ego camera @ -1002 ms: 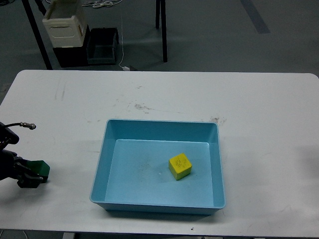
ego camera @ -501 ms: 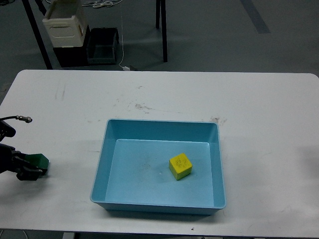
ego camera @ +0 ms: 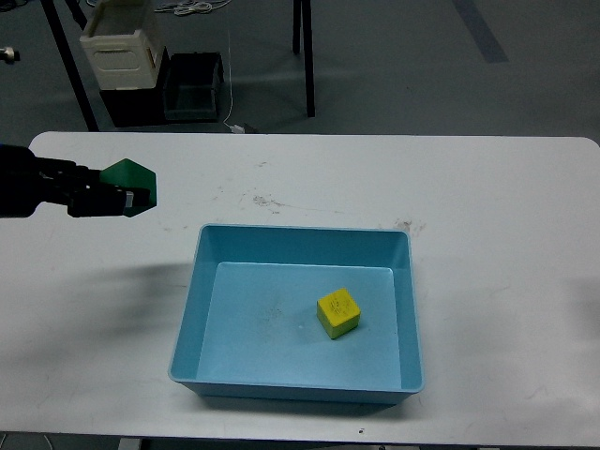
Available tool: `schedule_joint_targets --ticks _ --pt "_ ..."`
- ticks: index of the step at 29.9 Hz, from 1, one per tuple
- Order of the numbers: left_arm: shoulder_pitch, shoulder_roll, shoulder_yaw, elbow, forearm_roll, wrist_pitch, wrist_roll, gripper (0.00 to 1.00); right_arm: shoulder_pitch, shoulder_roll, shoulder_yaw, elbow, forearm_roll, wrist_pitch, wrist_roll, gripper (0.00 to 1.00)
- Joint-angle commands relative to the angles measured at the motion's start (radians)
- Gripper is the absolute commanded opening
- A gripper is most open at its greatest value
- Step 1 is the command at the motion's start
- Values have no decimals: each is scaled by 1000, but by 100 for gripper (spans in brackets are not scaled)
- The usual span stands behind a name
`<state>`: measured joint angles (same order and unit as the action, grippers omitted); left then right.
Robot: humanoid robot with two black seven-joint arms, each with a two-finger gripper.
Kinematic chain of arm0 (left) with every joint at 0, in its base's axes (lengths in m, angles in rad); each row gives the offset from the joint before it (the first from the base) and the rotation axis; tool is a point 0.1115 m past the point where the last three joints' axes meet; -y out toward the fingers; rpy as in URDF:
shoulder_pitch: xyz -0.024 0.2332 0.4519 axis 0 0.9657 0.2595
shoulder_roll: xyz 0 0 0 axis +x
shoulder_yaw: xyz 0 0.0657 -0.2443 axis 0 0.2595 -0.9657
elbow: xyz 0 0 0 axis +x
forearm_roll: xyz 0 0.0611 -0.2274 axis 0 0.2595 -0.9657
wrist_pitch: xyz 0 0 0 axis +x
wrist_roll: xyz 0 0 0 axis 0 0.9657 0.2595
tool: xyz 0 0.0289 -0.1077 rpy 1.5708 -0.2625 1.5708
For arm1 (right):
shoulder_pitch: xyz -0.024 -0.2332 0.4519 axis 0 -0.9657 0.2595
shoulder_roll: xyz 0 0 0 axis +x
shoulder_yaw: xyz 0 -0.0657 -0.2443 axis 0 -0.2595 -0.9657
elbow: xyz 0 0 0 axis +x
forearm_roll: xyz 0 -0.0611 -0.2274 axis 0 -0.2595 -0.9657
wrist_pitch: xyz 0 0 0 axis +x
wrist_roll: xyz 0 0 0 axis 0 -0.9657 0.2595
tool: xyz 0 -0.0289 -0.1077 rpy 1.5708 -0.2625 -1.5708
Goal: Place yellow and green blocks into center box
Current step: 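Lift the green cube and carry it over the blue tray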
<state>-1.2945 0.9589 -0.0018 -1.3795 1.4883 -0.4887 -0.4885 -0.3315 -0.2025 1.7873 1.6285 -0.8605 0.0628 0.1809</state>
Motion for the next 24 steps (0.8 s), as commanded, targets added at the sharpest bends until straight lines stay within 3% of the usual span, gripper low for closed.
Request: schedule_joint_targets --ticks 1,11,18,24 --pt "-41 -67 8 -44 22 0 0 49 0 3 0 -6 0 0 0 100" --pt "-161 -380 22 -39 274 0 0 50 3 23 4 -6 0 0 0 100" --pt "-175 -525 143 -29 332 0 0 50 6 25 4 -7 0 0 3 100" --pt "-163 -604 246 71 428 0 0 50 17 25 4 -7 0 -1 3 100"
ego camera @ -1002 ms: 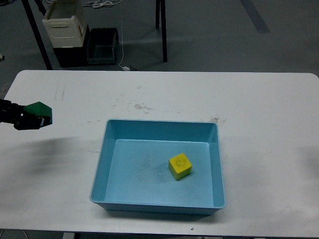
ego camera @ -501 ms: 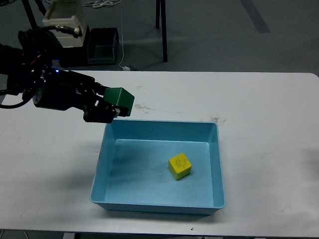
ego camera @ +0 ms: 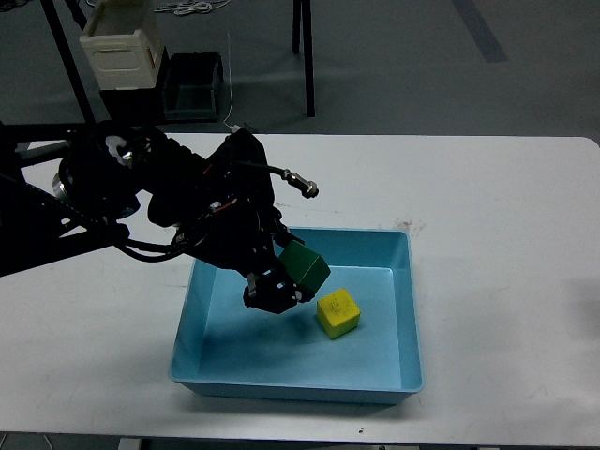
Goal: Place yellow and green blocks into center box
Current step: 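Lift the green cube and carry it over the blue tray, then lower the green cube beside the yellow cube and open the left gripper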
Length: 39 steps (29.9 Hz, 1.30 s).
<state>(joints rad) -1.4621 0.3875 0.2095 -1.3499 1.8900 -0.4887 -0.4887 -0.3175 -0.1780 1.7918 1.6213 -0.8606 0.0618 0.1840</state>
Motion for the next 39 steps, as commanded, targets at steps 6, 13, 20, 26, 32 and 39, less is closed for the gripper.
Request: schedule_joint_targets --ticks 6,13,20,26,32,39 --pt "12 -94 60 107 40 0 0 52 6 9 -3 0 0 0 0 100" --pt "42 -119 102 161 70 0 0 62 5 11 -14 0 0 0 0 100" --pt "68 -136 100 175 67 0 0 90 8 20 -11 0 0 1 0 100" --pt "83 -134 88 181 63 0 0 99 8 20 -12 2 0 3 0 100" --pt "97 -111 -10 187 29 0 0 99 6 20 -15 8 0 9 0 100" --pt "173 8 -385 184 -489 0 0 99 17 20 -20 14 -2 13 8 100"
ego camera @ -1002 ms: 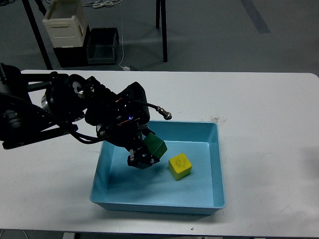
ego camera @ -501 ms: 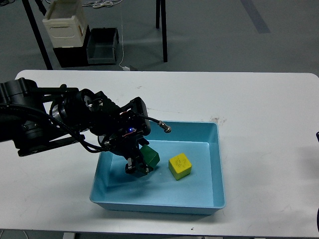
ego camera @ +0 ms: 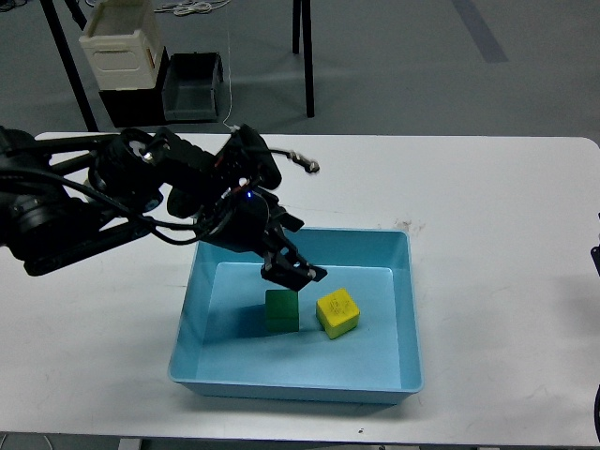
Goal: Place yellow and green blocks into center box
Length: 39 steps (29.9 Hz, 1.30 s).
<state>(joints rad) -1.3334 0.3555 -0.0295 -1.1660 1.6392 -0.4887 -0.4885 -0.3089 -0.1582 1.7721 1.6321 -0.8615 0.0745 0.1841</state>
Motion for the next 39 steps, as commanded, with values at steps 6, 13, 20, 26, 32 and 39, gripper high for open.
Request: schedule_joint_targets --ticks 6,13,20,26,32,39 --pt "281 132 -412 35 -640 0 0 99 53 2 -2 3 1 4 63 100" --pt "614 134 -733 39 -1031 0 0 99 105 60 -3 5 58 7 52 100" --pt "689 141 -760 31 -1233 0 0 100 114 63 -30 6 232 7 51 100" --pt "733 141 -760 25 -1357 56 0 100 114 63 -30 6 357 25 43 100" --pt "787 143 -751 25 -1628 42 0 100 111 63 -33 6 498 79 37 100" --pt "856 152 -745 16 -1861 35 0 100 106 77 -89 6 645 119 29 100"
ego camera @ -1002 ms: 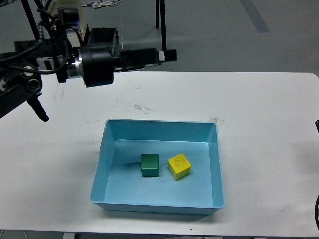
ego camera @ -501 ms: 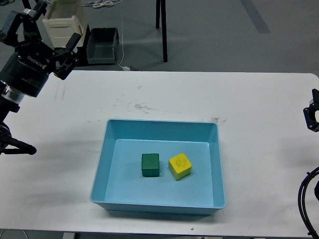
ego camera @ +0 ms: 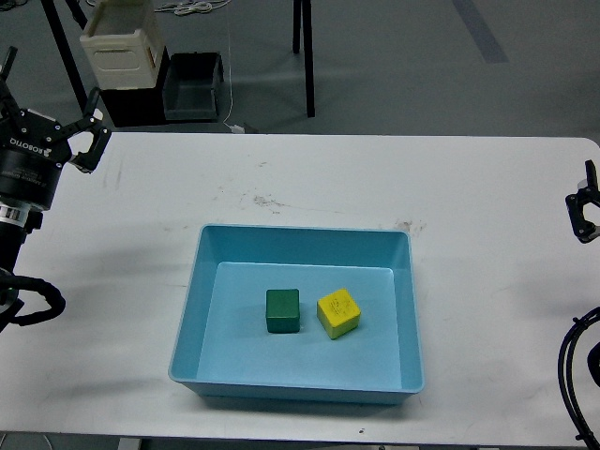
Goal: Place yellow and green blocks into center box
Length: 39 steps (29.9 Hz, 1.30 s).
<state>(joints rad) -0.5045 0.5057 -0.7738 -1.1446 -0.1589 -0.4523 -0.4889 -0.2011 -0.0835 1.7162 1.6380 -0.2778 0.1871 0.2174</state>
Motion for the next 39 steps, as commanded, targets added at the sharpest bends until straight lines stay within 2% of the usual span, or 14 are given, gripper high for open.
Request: schedule_joint_targets --ticks 1,10,12,18,23,24,39 --pt "35 0 -1 -7 -86 -2 0 100 -3 4 -44 0 92 6 -9 100" --pt "147 26 2 -47 -407 12 7 100 -11 5 -72 -1 379 6 -115 100" --pt "185 39 -15 -84 -430 9 71 100 -26 10 -73 -3 416 8 -130 100" --pt "236 59 -15 -129 -540 1 167 100 -44 51 -75 -3 457 8 -136 100" --pt "287 66 -19 -201 -556 -26 295 100 -69 56 -75 -3 572 58 -158 100" --pt "296 65 -21 -207 -557 -35 306 100 -73 56 -75 -3 581 60 -158 100" --pt "333 53 -22 -211 -588 -36 296 100 -98 60 -89 -7 572 68 -150 100"
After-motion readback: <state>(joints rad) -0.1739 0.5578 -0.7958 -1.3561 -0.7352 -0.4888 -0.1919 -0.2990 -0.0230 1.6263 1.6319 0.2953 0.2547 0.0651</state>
